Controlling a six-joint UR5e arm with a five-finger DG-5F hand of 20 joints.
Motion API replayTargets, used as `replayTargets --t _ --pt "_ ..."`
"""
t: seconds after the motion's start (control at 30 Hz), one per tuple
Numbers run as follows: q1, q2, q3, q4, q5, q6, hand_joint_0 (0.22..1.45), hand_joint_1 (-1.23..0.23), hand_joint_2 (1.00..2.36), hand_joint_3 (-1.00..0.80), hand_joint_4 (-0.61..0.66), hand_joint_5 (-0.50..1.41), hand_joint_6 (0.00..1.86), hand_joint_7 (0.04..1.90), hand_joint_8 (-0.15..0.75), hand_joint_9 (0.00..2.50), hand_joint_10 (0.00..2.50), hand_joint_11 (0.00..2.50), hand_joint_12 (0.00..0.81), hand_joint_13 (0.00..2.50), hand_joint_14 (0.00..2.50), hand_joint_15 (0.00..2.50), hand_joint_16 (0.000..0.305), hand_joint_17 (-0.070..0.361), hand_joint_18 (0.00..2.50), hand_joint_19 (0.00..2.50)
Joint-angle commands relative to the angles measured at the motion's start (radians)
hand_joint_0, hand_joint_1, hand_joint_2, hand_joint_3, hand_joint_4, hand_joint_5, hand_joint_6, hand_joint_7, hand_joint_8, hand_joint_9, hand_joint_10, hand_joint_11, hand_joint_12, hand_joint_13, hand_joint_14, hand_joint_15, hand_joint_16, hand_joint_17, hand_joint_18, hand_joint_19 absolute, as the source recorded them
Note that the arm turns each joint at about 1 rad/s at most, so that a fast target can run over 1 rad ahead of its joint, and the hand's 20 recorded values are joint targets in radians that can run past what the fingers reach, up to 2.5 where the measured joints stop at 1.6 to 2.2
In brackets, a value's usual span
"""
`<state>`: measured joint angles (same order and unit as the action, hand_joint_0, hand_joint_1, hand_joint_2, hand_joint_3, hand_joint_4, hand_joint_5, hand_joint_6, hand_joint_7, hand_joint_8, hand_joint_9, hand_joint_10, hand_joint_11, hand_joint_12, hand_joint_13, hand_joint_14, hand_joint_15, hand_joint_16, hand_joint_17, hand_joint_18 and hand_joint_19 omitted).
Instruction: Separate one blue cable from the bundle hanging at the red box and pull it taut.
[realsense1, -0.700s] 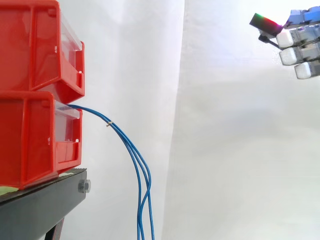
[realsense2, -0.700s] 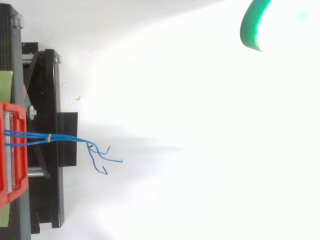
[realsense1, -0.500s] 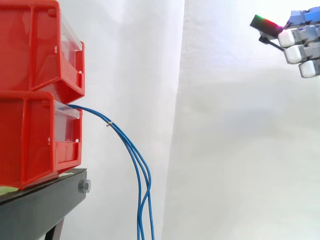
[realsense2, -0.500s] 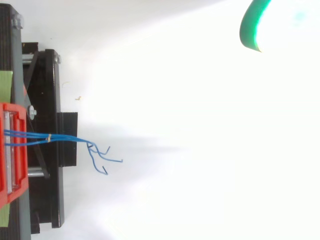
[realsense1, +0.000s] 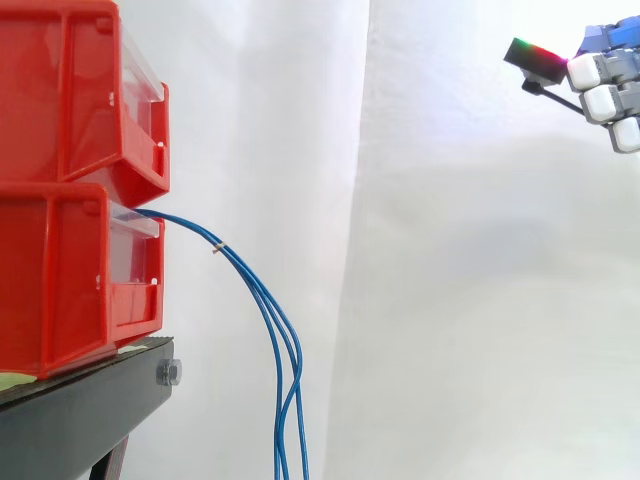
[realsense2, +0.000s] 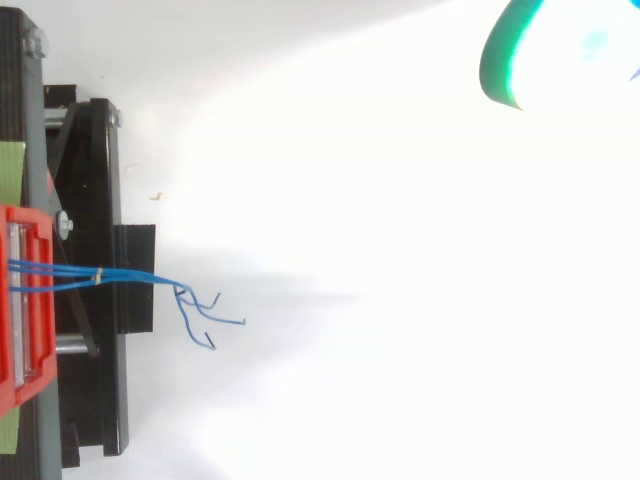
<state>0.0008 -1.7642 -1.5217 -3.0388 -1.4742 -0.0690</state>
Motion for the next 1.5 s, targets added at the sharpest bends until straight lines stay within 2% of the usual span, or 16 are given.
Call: replayTargets --t 0.0,0.17,0.37,0.53,0.63,0.73,0.87,0.97,1.13,1.2,1.23,1.27,1.37,1.47 --pt "0.001 0.000 0.000 0.000 0.000 0.000 0.56 -0.61 1.00 -0.46 0.19 -0.21 0.50 0.75 0.257 0.65 0.01 0.18 0.344 0.63 0.01 0.26 0.040 0.090 0.55 0.39" --pt "0.001 0.000 0.000 -0.003 -0.003 0.000 0.57 -0.62 1.00 -0.46 0.19 -0.21 0.50 0.75 0.255 0.64 0.01 0.17 0.338 0.62 0.01 0.26 0.039 0.088 0.53 0.39" --pt "0.007 0.000 0.000 -0.046 0.000 0.005 0.57 -0.61 1.00 -0.46 0.19 -0.21 0.50 0.75 0.258 0.64 0.01 0.17 0.336 0.62 0.01 0.26 0.039 0.088 0.53 0.41" --pt "0.016 -0.006 0.000 -0.046 0.038 -0.006 0.57 -0.61 1.00 -0.46 0.19 -0.21 0.50 0.75 0.257 0.65 0.01 0.18 0.336 0.62 0.01 0.27 0.039 0.087 0.54 0.41" --pt "0.024 -0.020 0.000 -0.034 0.084 -0.014 0.57 -0.61 1.00 -0.46 0.19 -0.21 0.50 0.75 0.258 0.65 0.01 0.18 0.338 0.61 0.01 0.27 0.039 0.087 0.54 0.40" --pt "0.033 -0.032 0.000 -0.002 0.095 -0.028 0.57 -0.61 1.00 -0.48 0.19 -0.21 0.50 0.75 0.257 0.63 0.01 0.18 0.337 0.60 0.01 0.27 0.039 0.087 0.53 0.41" --pt "0.045 -0.067 0.000 0.051 0.103 -0.035 0.58 -0.63 1.00 -0.48 0.19 -0.21 0.50 0.75 0.253 0.63 0.01 0.18 0.334 0.59 0.01 0.26 0.038 0.087 0.53 0.41" --pt "0.053 -0.097 0.000 0.074 0.124 -0.028 0.58 -0.64 1.00 -0.49 0.19 -0.21 0.50 0.75 0.253 0.63 0.01 0.18 0.334 0.59 0.01 0.27 0.038 0.086 0.52 0.42" --pt "0.074 -0.158 0.009 0.123 0.207 -0.009 0.58 -0.64 1.00 -0.48 0.19 -0.21 0.50 0.76 0.255 0.63 0.01 0.19 0.332 0.61 0.01 0.27 0.038 0.086 0.53 0.42" --pt "0.079 -0.178 0.020 0.129 0.221 -0.009 0.58 -0.64 1.00 -0.48 0.19 -0.21 0.50 0.75 0.255 0.64 0.01 0.20 0.333 0.61 0.01 0.28 0.038 0.085 0.53 0.42" --pt "0.082 -0.198 0.037 0.127 0.226 -0.008 0.58 -0.64 1.00 -0.48 0.20 -0.21 0.50 0.76 0.259 0.64 0.01 0.20 0.333 0.61 0.01 0.27 0.038 0.085 0.53 0.42" --pt "0.085 -0.244 0.075 0.121 0.232 -0.002 0.58 -0.63 1.00 -0.48 0.20 -0.21 0.50 0.75 0.259 0.64 0.01 0.19 0.333 0.61 0.01 0.27 0.038 0.085 0.53 0.43" --pt "0.088 -0.278 0.112 0.123 0.239 -0.005 0.58 -0.63 1.00 -0.48 0.20 -0.21 0.50 0.76 0.259 0.65 0.01 0.20 0.333 0.62 0.01 0.27 0.037 0.084 0.54 0.43" --pt "0.090 -0.345 0.181 0.118 0.252 -0.002 0.58 -0.63 1.00 -0.48 0.20 -0.21 0.50 0.75 0.262 0.66 0.01 0.21 0.333 0.62 0.01 0.28 0.037 0.084 0.54 0.43"
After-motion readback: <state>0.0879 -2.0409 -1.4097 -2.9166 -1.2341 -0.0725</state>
